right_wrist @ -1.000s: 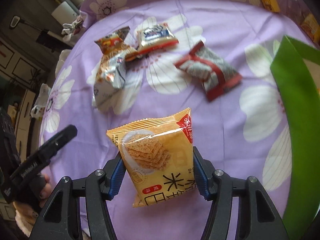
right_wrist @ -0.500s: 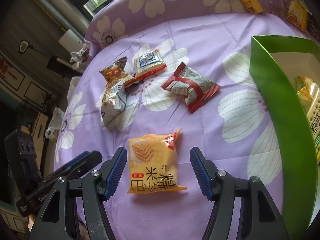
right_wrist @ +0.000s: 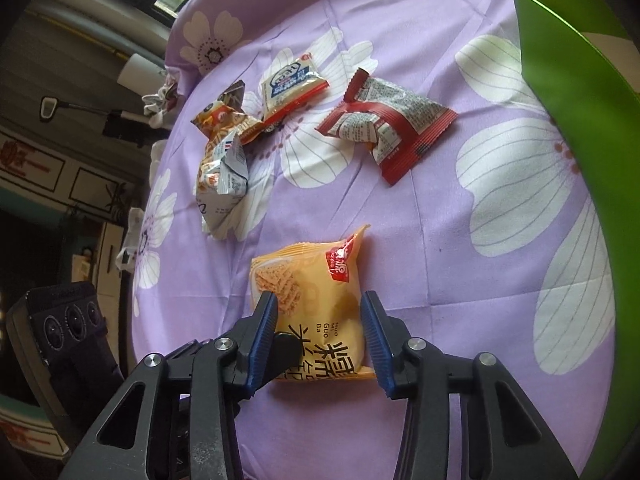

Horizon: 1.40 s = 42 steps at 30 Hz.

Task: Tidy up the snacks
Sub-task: 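Carry the orange rice-cracker bag into the green box and release it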

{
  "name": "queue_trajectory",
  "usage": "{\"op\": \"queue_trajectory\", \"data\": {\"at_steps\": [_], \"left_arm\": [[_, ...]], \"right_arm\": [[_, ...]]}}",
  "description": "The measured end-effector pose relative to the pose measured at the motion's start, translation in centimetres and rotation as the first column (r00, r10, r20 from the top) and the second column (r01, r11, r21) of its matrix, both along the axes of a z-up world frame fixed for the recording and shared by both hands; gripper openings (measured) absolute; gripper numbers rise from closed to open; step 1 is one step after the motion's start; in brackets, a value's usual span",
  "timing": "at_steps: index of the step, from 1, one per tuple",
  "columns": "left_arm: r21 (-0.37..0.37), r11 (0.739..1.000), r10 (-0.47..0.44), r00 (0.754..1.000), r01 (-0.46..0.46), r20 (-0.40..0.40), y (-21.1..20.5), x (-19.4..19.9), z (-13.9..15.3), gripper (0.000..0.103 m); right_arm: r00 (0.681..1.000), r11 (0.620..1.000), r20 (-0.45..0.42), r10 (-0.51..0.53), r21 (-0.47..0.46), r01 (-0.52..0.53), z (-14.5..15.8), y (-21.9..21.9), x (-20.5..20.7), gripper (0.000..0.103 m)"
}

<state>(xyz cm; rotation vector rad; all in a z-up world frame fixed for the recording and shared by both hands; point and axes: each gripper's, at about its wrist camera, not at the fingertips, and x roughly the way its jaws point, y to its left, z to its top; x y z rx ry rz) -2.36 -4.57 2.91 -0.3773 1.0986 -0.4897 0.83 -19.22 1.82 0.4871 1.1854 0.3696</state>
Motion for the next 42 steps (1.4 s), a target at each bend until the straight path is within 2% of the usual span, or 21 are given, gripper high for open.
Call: {"op": "queue_trajectory", "data": {"at_steps": [6, 11, 17, 23, 31, 36, 42], "left_arm": [[0.008, 1.0, -0.005, 0.998, 0.005, 0.055, -0.6, -0.5, 1.2, 0.034], [-0.025, 1.0, -0.008, 0.989, 0.012, 0.147, -1.5, -0.8, 4.2, 0.034], [-0.009, 0.998, -0.06, 0.947, 0.067, 0.316, -5.5, -1.6, 8.6, 0.034], [-0.046, 0.984, -0.144, 0.916, 0.173, 0.375, -10.2, -1.7, 10.7, 0.034], [-0.048, 0.952, -0.263, 0.886, 0.303, 0.382, -17.2, -1.9, 11.5, 0.034], [-0.048, 0.933, -0.318, 0.88, 0.357, 0.354, -20.5, -1.8, 10.8, 0.034], [-0.071, 0.916, -0.36, 0.887, 0.395, 0.289, -23.3, -1.3, 9.2, 0.033]], "right_arm": [[0.999, 1.0, 0.033, 0.015, -0.005, -0.015, 0.6, 0.4, -0.3, 0.045], [0.99, 0.999, 0.143, -0.009, -0.037, 0.015, 3.9, -0.4, -1.2, 0.045], [0.954, 0.995, 0.289, -0.073, -0.046, 0.09, 8.8, -3.4, -2.9, 0.045], [0.902, 0.974, 0.391, -0.186, -0.047, 0.221, 12.0, -8.0, -5.3, 0.045], [0.842, 0.922, 0.418, -0.342, -0.022, 0.385, 13.0, -14.8, -7.8, 0.046], [0.828, 0.896, 0.39, -0.404, -0.015, 0.444, 12.3, -18.3, -8.5, 0.046], [0.821, 0.868, 0.345, -0.455, -0.037, 0.496, 10.8, -21.2, -8.9, 0.046]]}}
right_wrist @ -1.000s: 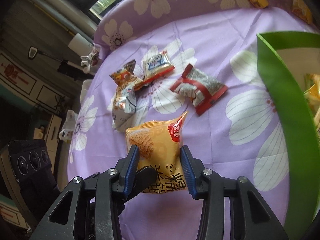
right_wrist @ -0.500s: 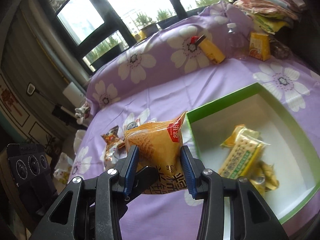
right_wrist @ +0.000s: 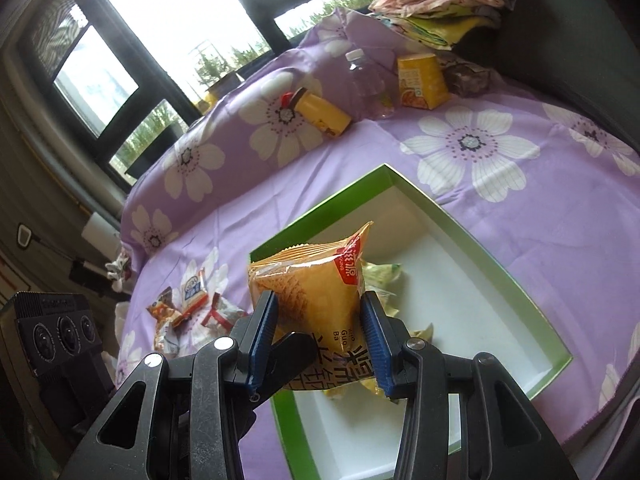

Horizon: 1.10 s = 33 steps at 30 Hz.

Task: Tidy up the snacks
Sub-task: 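Carry the orange rice-cracker bag into the green box and release it, then move the right gripper back to the snack pile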

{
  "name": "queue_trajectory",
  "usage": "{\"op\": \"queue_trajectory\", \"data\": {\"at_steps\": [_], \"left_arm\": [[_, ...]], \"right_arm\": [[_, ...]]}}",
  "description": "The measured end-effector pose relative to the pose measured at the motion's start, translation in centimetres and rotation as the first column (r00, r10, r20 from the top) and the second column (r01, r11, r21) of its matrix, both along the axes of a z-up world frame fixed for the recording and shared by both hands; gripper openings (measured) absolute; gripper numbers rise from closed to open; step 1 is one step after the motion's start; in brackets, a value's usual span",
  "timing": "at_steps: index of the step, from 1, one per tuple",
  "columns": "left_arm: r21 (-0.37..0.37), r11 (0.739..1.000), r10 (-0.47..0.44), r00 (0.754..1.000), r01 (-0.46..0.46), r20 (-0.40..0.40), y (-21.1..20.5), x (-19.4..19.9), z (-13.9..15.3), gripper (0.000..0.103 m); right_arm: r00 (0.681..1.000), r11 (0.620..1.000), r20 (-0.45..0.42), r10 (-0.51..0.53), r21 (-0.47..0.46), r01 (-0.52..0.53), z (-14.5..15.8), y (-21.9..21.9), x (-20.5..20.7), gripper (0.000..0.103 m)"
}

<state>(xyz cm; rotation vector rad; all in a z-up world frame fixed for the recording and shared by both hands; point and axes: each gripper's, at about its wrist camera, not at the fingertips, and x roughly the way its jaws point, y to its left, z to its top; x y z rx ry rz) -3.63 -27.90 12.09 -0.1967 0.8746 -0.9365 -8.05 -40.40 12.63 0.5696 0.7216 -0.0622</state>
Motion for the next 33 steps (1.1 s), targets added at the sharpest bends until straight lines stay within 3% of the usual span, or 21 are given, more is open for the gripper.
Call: {"op": "queue_trajectory", "data": {"at_steps": [14, 20, 25, 28, 33], "left_arm": [[0.022, 0.998, -0.049, 0.988, 0.053, -0.145, -3.7, 0.4, -2.9, 0.029], [0.041, 0.997, -0.054, 0.991, 0.059, -0.125, -3.6, 0.0, -2.7, 0.03], [0.054, 0.998, -0.028, 0.996, 0.033, -0.088, -2.1, -0.2, -1.9, 0.033], [0.055, 0.998, 0.0, 0.998, 0.004, -0.063, -0.7, -0.3, -1.1, 0.038], [0.062, 0.996, 0.069, 0.997, -0.067, -0.023, 2.8, -0.3, -0.2, 0.067]], "right_arm": [[0.987, 0.996, -0.137, -0.086, -0.028, 0.083, -3.0, -3.3, -0.1, 0.046], [0.973, 0.99, -0.186, -0.135, -0.076, 0.123, -3.4, -3.6, 0.0, 0.046], [0.975, 0.988, -0.175, -0.14, -0.088, 0.126, -2.9, -3.2, 0.1, 0.047], [0.977, 0.986, -0.156, -0.145, -0.107, 0.129, -2.3, -2.7, 0.0, 0.053], [0.987, 0.99, -0.115, -0.116, -0.098, 0.105, -1.5, -1.6, 0.1, 0.055]]}}
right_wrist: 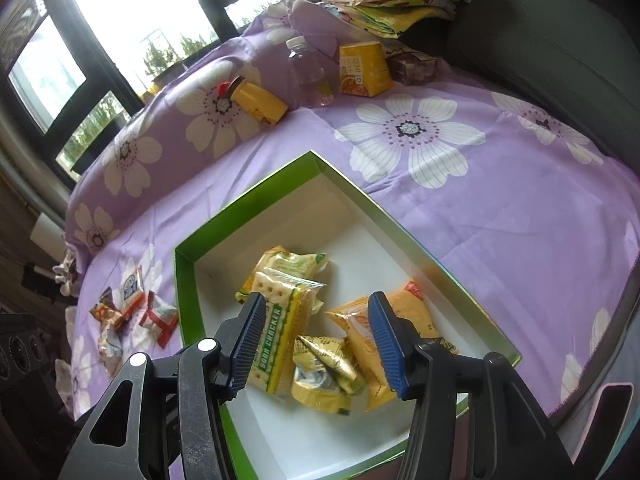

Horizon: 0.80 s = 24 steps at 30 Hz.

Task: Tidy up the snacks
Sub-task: 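Move the right gripper back to the snack pile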

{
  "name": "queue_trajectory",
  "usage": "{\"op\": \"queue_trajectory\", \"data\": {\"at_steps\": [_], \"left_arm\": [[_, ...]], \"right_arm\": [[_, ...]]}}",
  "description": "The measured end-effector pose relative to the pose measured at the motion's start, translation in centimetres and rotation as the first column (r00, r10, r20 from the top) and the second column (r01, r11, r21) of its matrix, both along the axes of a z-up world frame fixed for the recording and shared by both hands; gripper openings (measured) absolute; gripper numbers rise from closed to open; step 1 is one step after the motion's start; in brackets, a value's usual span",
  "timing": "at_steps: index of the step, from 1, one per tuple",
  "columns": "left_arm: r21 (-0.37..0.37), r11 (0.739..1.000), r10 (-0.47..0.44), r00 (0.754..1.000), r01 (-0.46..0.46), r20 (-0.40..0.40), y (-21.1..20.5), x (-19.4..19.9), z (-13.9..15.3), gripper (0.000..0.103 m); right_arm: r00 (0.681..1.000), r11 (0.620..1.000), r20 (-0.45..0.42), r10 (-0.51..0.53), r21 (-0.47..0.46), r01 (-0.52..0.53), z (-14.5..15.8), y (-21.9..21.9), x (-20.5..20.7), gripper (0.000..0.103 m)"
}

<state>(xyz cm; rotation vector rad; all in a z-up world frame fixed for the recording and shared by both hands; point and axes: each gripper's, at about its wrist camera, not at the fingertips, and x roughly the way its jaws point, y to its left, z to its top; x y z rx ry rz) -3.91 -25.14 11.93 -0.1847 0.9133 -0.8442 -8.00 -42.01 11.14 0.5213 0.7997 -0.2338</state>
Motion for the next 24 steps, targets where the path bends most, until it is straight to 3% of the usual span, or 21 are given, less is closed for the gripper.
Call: {"op": "queue_trajectory", "data": {"at_steps": [4, 7, 9, 12, 16, 18, 24], "left_arm": [[-0.004, 0.997, 0.073, 0.997, -0.073, 0.005, 3.8, 0.1, 0.3, 0.078], [-0.083, 0.986, 0.14, 0.989, -0.143, -0.041, 8.0, 0.1, 0.3, 0.091], [-0.112, 0.977, 0.176, 0.982, -0.183, -0.068, 10.7, 0.1, 0.3, 0.096], [-0.07, 0.964, 0.256, 0.966, -0.258, -0.042, 14.2, 0.0, 0.9, 0.101], [0.047, 0.939, 0.34, 0.94, -0.34, 0.007, 19.0, 0.1, 0.6, 0.102], [0.089, 0.907, 0.411, 0.911, -0.412, 0.028, 22.0, 0.5, -0.2, 0.102], [0.182, 0.771, 0.605, 0.791, -0.61, 0.086, 29.2, 1.7, -3.7, 0.102]], "right_arm": [[0.997, 0.999, 0.063, 0.034, 0.032, -0.036, 0.8, 1.2, 0.2, 0.068], [0.994, 0.997, 0.095, 0.058, 0.041, -0.063, 1.3, 2.3, 0.5, 0.069], [0.993, 0.998, 0.104, 0.057, 0.029, -0.06, 1.5, 3.3, 0.9, 0.078], [0.989, 0.997, 0.126, 0.071, 0.005, -0.072, 1.8, 4.8, 1.4, 0.079], [0.984, 0.993, 0.131, 0.117, 0.009, -0.119, 1.7, 6.8, 2.3, 0.079], [0.983, 0.99, 0.12, 0.142, -0.009, -0.142, 1.5, 8.1, 2.8, 0.079], [0.975, 0.976, 0.072, 0.212, -0.069, -0.208, 0.5, 12.2, 4.4, 0.079]]}}
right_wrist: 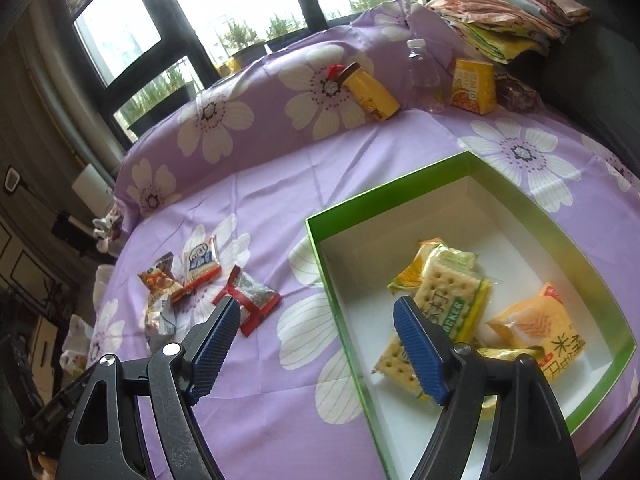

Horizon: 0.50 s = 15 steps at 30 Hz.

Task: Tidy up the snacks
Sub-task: 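Move the right gripper back to the snack pile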

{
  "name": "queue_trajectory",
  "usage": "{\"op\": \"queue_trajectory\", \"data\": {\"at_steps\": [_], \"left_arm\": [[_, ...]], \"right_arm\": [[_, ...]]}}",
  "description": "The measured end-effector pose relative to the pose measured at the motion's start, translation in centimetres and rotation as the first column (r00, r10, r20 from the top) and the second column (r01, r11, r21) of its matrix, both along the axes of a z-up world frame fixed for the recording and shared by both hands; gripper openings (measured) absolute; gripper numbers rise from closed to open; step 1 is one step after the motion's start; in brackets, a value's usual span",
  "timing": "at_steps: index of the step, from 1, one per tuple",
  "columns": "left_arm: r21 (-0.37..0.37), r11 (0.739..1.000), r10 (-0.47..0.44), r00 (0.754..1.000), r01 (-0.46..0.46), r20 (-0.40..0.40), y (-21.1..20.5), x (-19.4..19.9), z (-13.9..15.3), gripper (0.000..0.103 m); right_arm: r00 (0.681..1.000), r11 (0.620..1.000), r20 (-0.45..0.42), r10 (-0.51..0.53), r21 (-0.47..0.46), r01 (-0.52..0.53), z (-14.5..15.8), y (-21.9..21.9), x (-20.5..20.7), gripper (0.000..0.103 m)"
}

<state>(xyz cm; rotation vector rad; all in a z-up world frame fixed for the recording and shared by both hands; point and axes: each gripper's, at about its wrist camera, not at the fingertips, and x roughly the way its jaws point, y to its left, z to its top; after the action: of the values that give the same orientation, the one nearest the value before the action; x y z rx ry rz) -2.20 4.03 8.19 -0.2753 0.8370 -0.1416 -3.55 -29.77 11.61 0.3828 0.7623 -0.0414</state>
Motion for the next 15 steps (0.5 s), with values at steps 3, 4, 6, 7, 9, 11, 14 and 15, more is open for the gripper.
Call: {"op": "queue_trajectory", "data": {"at_steps": [3, 4, 6, 7, 9, 11, 14, 15], "left_arm": [[-0.001, 0.999, 0.051, 0.997, -0.051, -0.062, 2.0, 0.9, -1.7, 0.102], [-0.014, 0.998, 0.058, 0.995, -0.06, -0.075, 2.5, 1.0, -2.0, 0.102], [-0.018, 0.997, 0.071, 0.994, -0.073, -0.086, 3.2, 1.1, -2.1, 0.102], [-0.014, 0.997, 0.076, 0.994, -0.077, -0.08, 3.3, 1.0, -1.9, 0.102], [-0.012, 0.996, 0.084, 0.994, -0.085, -0.071, 3.5, 0.8, -1.7, 0.102], [-0.011, 0.996, 0.093, 0.993, -0.094, -0.071, 3.6, 0.8, -1.7, 0.102], [0.012, 0.995, 0.104, 0.991, -0.103, -0.082, 3.7, 0.9, -1.9, 0.102], [0.017, 0.994, 0.108, 0.991, -0.107, -0.085, 3.8, 0.9, -2.0, 0.102]], "right_arm": [[0.999, 0.999, -0.02, 0.043, -0.015, -0.044, -0.8, 2.1, 1.0, 0.079], [0.998, 0.998, -0.032, 0.058, -0.017, -0.058, -1.0, 2.9, 1.4, 0.079], [0.994, 0.995, -0.064, 0.094, -0.019, -0.095, -1.6, 4.6, 2.6, 0.079], [0.99, 0.993, -0.083, 0.115, -0.02, -0.117, -1.9, 5.5, 3.3, 0.079], [0.979, 0.986, -0.124, 0.159, -0.027, -0.164, -2.3, 7.5, 5.2, 0.079], [0.967, 0.978, -0.163, 0.195, -0.041, -0.204, -2.7, 9.4, 7.1, 0.079], [0.958, 0.973, -0.211, 0.195, -0.077, -0.215, -3.0, 12.1, 9.7, 0.079], [0.959, 0.973, -0.211, 0.189, -0.091, -0.211, -2.9, 12.9, 10.4, 0.079]]}}
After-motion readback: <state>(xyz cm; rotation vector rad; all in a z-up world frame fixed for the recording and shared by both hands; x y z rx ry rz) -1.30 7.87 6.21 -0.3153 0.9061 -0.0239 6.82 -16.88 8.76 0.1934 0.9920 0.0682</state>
